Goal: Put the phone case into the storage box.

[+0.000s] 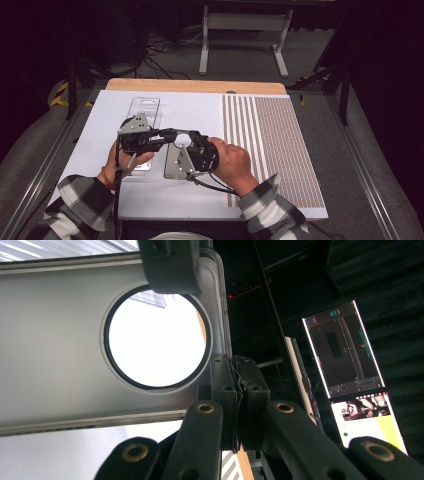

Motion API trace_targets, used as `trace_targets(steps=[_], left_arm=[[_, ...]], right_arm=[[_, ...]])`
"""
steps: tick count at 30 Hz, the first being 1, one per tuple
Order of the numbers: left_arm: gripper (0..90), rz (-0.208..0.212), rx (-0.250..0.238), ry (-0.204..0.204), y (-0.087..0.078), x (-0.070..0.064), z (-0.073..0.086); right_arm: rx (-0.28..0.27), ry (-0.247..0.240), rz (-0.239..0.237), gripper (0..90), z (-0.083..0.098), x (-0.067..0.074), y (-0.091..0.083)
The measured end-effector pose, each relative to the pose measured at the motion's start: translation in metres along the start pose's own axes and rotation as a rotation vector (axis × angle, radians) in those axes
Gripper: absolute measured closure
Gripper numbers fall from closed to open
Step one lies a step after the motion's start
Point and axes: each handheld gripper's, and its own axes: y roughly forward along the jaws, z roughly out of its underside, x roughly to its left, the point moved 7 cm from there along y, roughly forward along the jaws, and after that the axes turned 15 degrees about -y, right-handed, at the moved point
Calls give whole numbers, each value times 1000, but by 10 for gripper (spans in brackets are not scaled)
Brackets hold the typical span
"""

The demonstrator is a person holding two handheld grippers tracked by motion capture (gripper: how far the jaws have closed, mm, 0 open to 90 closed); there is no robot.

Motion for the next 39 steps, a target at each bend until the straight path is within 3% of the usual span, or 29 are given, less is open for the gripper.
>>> trace_targets(steps=[1, 4, 9, 18, 21, 24, 31, 36, 39], left_arm=[[766, -10, -8, 3, 0, 0, -1], [778, -26, -17, -9, 0, 2, -1], [801, -22, -33, -24, -1, 3, -1], [815, -41, -73, -8, -5, 1, -3], [816, -50, -88, 10, -9, 1, -5], [816, -42, -89, -7, -9, 1, -4], [816, -47, -121, -23, -16, 5, -7], [816, -47, -161, -36, -22, 8, -9], [816, -49, -169, -41, -24, 10, -9]], right_arm=[[9, -1, 24, 886, -1, -1, 0], [12, -12, 34, 885, -3, 0, -1], [9, -30, 30, 882, -4, 0, -2], [-18, 15, 48, 862, -6, -1, -2], [-40, 49, 53, 806, -6, -3, -4], [-51, 63, 51, 782, -6, -3, -5], [-120, 166, 18, 685, -3, -6, -9], [-174, 290, -28, 579, 1, -6, -12], [-216, 373, -80, 523, 7, -3, -12]])
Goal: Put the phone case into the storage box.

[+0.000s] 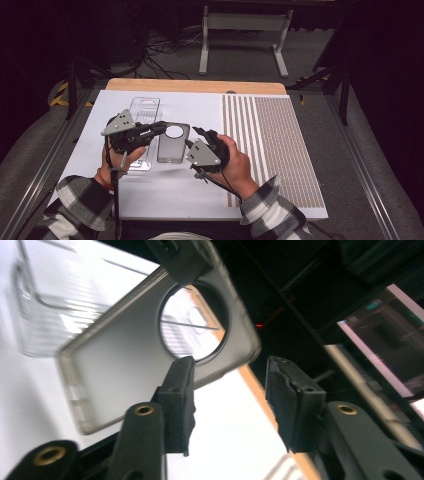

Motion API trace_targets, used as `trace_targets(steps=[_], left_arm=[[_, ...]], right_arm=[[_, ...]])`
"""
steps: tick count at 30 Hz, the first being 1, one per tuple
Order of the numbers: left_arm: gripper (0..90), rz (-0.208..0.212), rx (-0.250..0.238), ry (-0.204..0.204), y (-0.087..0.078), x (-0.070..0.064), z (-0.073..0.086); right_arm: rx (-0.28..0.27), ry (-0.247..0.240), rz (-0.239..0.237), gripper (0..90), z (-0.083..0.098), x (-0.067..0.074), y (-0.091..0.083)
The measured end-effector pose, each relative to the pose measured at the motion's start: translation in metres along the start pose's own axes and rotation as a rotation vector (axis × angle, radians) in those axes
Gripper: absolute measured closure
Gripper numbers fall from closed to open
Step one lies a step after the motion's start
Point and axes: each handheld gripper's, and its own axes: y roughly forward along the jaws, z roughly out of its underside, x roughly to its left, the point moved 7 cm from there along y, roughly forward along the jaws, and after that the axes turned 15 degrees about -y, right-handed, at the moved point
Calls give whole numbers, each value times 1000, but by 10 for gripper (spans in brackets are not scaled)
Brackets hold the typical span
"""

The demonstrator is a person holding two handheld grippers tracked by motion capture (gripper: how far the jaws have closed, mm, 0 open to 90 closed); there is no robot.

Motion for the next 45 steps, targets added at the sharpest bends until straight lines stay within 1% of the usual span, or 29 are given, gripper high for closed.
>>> trace_targets(steps=[2, 3, 4, 6, 7, 8, 10, 12, 13, 14, 15, 17, 18, 20, 21, 22, 23, 26, 28, 29, 30, 33, 34, 35, 38, 39, 41, 43, 45], left_arm=[[816, -2, 1, -2, -1, 1, 0], [816, -5, -5, 3, -2, 3, -1], [816, -6, -10, -5, -3, 3, -1], [816, -9, -8, -1, -5, 5, -2], [816, -10, -20, -7, -5, 5, -2], [816, -10, -19, -5, -6, 6, -2], [816, -11, -23, -8, -8, 7, -3], [816, -14, -30, -8, -11, 9, -4], [816, -14, -29, -13, -12, 9, -5], [816, -16, -31, -15, -14, 10, -5], [816, -17, -39, -16, -15, 11, -6], [816, -21, -41, -18, -17, 13, -7], [816, -25, -48, -13, -18, 14, -8], [816, -22, -53, -18, -20, 15, -9], [816, -21, -49, -18, -20, 16, -9], [816, -23, -61, -22, -21, 16, -10], [816, -24, -62, -19, -22, 17, -11], [816, -29, -67, -19, -27, 19, -13], [816, -24, -83, -28, -28, 20, -15], [816, -22, -79, -35, -30, 21, -15], [816, -22, -79, -35, -30, 21, -15], [816, -17, -99, -36, -31, 22, -17], [816, -10, -94, -41, -32, 20, -16], [816, -13, -102, -29, -32, 21, -18], [816, -12, -114, -25, -34, 20, -20], [816, -12, -114, -25, -34, 20, -20], [816, -9, -117, -30, -36, 20, -22], [816, -12, -123, -26, -37, 20, -24], [816, -12, -129, -26, -40, 21, -25]], right_arm=[[-1, 31, -15, 491, 5, 1, 1], [-1, 31, -15, 491, 5, 1, 1], [-12, 66, -29, 462, 9, 3, 0], [-37, 112, -51, 407, 14, 7, 0], [-53, 134, -64, 389, 16, 9, -1], [-64, 163, -74, 384, 19, 12, -1], [-71, 218, -106, 336, 27, 18, -1], [-80, 251, -118, 321, 35, 21, -3], [-88, 286, -119, 271, 39, 21, -5], [-94, 315, -118, 254, 42, 21, -6], [-95, 329, -116, 254, 44, 21, -8], [-97, 342, -108, 227, 51, 20, -12], [-99, 347, -108, 226, 52, 20, -13], [-100, 357, -106, 218, 56, 20, -17], [-96, 361, -101, 215, 59, 20, -18], [-90, 365, -101, 207, 61, 21, -19], [-77, 379, -106, 192, 65, 21, -21], [-74, 403, -104, 177, 74, 23, -27], [-79, 413, -113, 171, 78, 25, -30], [-63, 414, -103, 159, 83, 26, -32], [-63, 414, -103, 159, 83, 26, -32], [-40, 424, -96, 149, 94, 29, -39], [-32, 423, -94, 149, 97, 29, -40], [-27, 424, -89, 149, 100, 29, -42], [-8, 435, -82, 149, 110, 30, -47], [-8, 435, -82, 149, 110, 30, -47], [6, 444, -75, 149, 116, 29, -49], [12, 451, -72, 149, 119, 29, -51], [18, 446, -67, 149, 121, 29, -52]])
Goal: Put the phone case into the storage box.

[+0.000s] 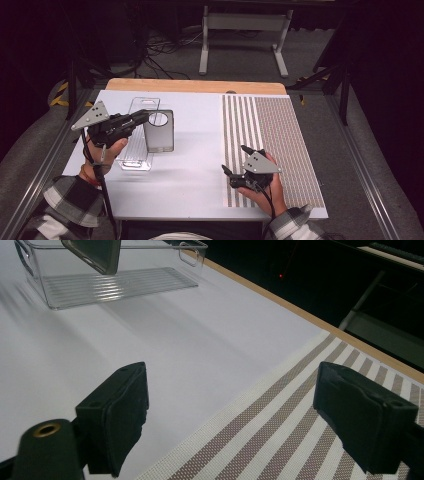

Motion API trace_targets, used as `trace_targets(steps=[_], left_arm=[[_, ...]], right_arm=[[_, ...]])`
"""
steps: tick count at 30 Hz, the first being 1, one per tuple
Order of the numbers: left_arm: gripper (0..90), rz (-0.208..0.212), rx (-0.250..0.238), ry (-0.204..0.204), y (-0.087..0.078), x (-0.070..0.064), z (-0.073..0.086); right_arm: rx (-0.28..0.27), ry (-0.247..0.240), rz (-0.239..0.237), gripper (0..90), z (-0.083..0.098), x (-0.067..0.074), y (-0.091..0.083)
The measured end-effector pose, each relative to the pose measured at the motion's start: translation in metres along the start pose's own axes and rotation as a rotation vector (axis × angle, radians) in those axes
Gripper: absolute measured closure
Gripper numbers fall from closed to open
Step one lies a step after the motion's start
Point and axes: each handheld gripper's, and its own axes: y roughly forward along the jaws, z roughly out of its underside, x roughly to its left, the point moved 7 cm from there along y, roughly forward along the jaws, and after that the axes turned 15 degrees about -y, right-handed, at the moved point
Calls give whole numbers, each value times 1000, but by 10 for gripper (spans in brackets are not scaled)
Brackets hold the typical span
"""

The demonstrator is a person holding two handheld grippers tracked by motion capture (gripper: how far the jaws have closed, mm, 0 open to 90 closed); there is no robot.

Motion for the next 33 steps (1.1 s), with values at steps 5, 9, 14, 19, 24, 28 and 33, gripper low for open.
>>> trace_targets(steps=[5, 9, 14, 19, 24, 28, 33], left_arm=[[816, 1, -18, -5, -5, 2, -5], [816, -8, -42, -4, -13, 5, -10], [816, -17, -61, -6, -19, 9, -14], [816, -32, -75, -6, -24, 13, -17], [816, -51, -83, -6, -30, 20, -20], [816, -68, -95, -7, -35, 27, -23], [816, -76, -97, -13, -40, 33, -24]], right_arm=[[-1, 10, 3, 149, 2, -2, 1], [3, 10, 0, 149, 4, -2, 2], [2, 8, 0, 149, 4, -2, 2], [-7, 8, 3, 150, 3, -3, 3], [-7, 6, 1, 150, 3, -2, 3], [-20, 6, 20, 155, 2, -4, 2], [-24, 9, 35, 156, 2, -6, 1]])
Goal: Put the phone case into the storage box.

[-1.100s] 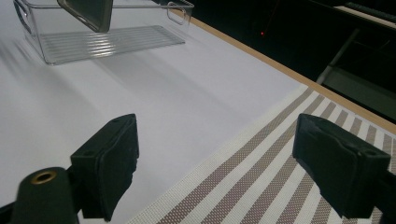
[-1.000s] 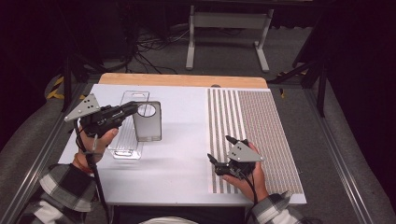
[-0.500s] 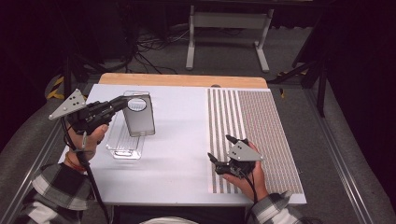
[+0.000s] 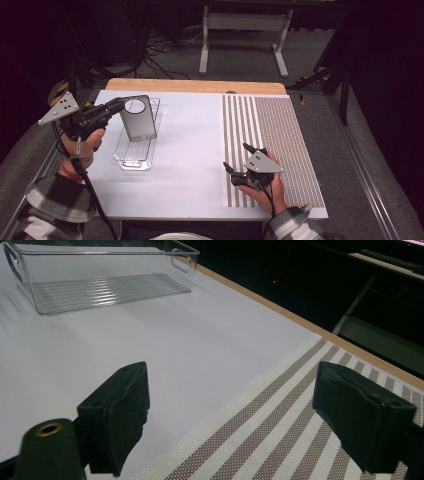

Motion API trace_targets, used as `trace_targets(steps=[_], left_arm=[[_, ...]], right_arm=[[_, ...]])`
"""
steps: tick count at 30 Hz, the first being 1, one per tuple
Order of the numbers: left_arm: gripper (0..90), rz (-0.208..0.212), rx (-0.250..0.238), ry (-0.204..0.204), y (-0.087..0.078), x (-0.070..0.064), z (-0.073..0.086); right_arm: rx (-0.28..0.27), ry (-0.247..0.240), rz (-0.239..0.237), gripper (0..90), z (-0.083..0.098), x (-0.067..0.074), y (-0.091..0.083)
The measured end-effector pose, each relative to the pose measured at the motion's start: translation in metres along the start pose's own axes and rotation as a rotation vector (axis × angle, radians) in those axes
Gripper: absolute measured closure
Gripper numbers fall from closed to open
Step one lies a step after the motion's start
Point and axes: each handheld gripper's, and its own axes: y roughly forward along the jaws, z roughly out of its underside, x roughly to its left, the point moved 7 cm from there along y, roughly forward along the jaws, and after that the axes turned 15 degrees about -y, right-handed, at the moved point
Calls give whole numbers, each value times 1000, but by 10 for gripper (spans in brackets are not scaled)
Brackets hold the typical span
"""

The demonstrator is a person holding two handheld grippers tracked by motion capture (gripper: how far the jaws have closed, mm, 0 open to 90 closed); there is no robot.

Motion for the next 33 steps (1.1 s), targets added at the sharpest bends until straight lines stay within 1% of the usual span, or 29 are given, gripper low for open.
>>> trace_targets(steps=[5, 7, 8, 10, 12, 14, 15, 18, 21, 22, 23, 25, 31, 32, 33], left_arm=[[816, -7, 4, -4, -4, 8, -1], [816, -2, -4, -9, -4, 10, -1], [816, 2, -1, -5, -4, 11, -1], [816, -5, -1, 0, -4, 13, -1], [816, -5, -5, -2, -4, 15, -2], [816, -16, -1, 7, -4, 17, -2], [816, -15, 1, 3, -3, 17, -2], [816, -18, 3, 9, -1, 20, -1], [816, -23, 4, 10, 0, 22, -2], [816, -23, 11, 16, 0, 24, -2], [816, -27, 6, 13, 1, 25, -2], [816, -36, 10, 20, 4, 28, -3], [816, -50, 15, 21, 11, 37, -6], [816, -54, 23, 26, 11, 39, -6], [816, -48, 15, 27, 13, 40, -7]], right_arm=[[0, -1, -4, 156, 0, -1, 0], [-3, -2, -3, 156, 0, -1, 0], [-3, -2, -2, 156, 0, -1, 0], [-7, -1, -4, 156, 0, -1, 0], [-3, -4, -8, 155, 1, -1, 0], [-6, -2, -20, 151, 1, 0, 1], [-4, -5, -23, 151, 1, 0, 2], [-8, -12, -22, 151, -1, 2, 2], [-12, -8, -21, 152, -1, 1, 2], [-10, -8, -19, 152, -1, 1, 2], [-11, -6, -22, 152, -1, 1, 2], [-12, -8, -21, 152, -1, 1, 2], [-14, -7, -20, 152, -2, 2, 2], [-12, -9, -18, 153, -1, 1, 1], [-8, -10, -17, 155, -1, 1, 2]])
